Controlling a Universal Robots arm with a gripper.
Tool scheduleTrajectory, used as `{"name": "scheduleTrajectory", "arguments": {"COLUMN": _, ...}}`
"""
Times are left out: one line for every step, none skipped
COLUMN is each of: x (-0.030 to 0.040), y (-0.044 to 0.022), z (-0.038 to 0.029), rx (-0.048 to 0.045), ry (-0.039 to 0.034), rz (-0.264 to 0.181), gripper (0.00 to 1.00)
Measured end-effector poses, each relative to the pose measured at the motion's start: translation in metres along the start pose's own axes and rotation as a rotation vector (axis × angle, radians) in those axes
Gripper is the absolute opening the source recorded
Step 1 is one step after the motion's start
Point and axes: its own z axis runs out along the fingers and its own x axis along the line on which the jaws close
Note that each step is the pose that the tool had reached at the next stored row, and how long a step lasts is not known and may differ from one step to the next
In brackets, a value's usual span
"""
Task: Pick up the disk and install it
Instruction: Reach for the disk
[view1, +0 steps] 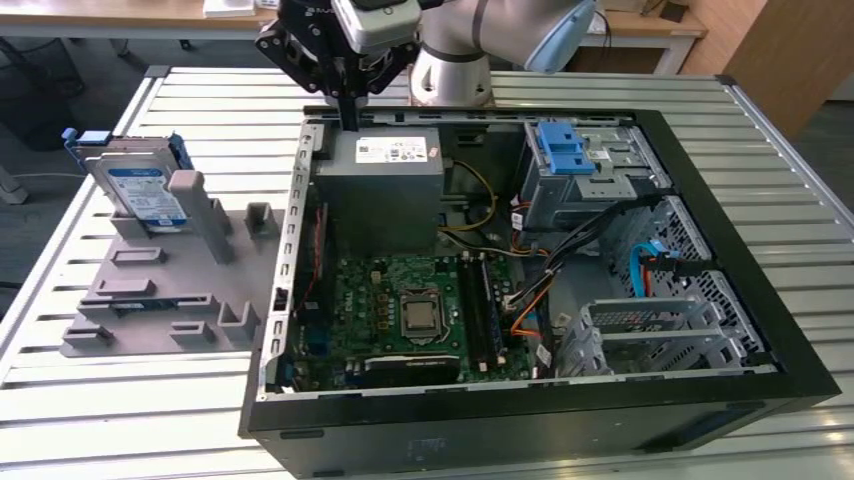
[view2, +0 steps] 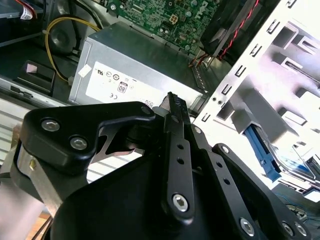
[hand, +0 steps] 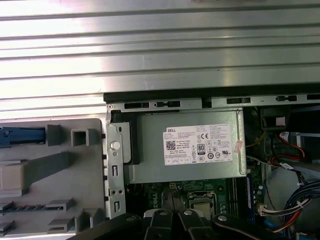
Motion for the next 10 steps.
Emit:
{"name": "scheduleTrajectory", "arguments": {"x": 0.0003, "y": 0.0, "z": 0.0, "rx": 0.0, "ry": 0.0, "rz": 0.0, "gripper": 0.11}}
{"name": "scheduleTrajectory", "arguments": {"x": 0.0005, "y": 0.0, "z": 0.0, "rx": 0.0, "ry": 0.0, "rz": 0.0, "gripper": 0.11}}
{"name": "scheduleTrajectory", "arguments": {"x": 0.0008, "y": -0.0001, "z": 0.0, "rx": 0.0, "ry": 0.0, "rz": 0.0, "gripper": 0.11}}
{"name": "scheduleTrajectory", "arguments": {"x": 0.001, "y": -0.0001, "z": 0.0, "rx": 0.0, "ry": 0.0, "rz": 0.0, "gripper": 0.11}}
{"name": "scheduleTrajectory", "arguments": {"x": 0.0013, "y": -0.0001, "z": 0.0, "rx": 0.0, "ry": 0.0, "rz": 0.0, "gripper": 0.11}}
{"name": "scheduleTrajectory", "arguments": {"x": 0.0015, "y": -0.0001, "z": 0.0, "rx": 0.0, "ry": 0.0, "rz": 0.0, "gripper": 0.11}}
{"name": "scheduleTrajectory", "arguments": {"x": 0.0018, "y": -0.0001, "z": 0.0, "rx": 0.0, "ry": 0.0, "rz": 0.0, "gripper": 0.11}}
{"name": "scheduleTrajectory", "arguments": {"x": 0.0021, "y": -0.0002, "z": 0.0, "rx": 0.0, "ry": 0.0, "rz": 0.0, "gripper": 0.11}}
{"name": "scheduleTrajectory", "arguments": {"x": 0.0023, "y": -0.0002, "z": 0.0, "rx": 0.0, "ry": 0.0, "rz": 0.0, "gripper": 0.11}}
{"name": "scheduleTrajectory", "arguments": {"x": 0.0026, "y": -0.0002, "z": 0.0, "rx": 0.0, "ry": 0.0, "rz": 0.0, "gripper": 0.11}}
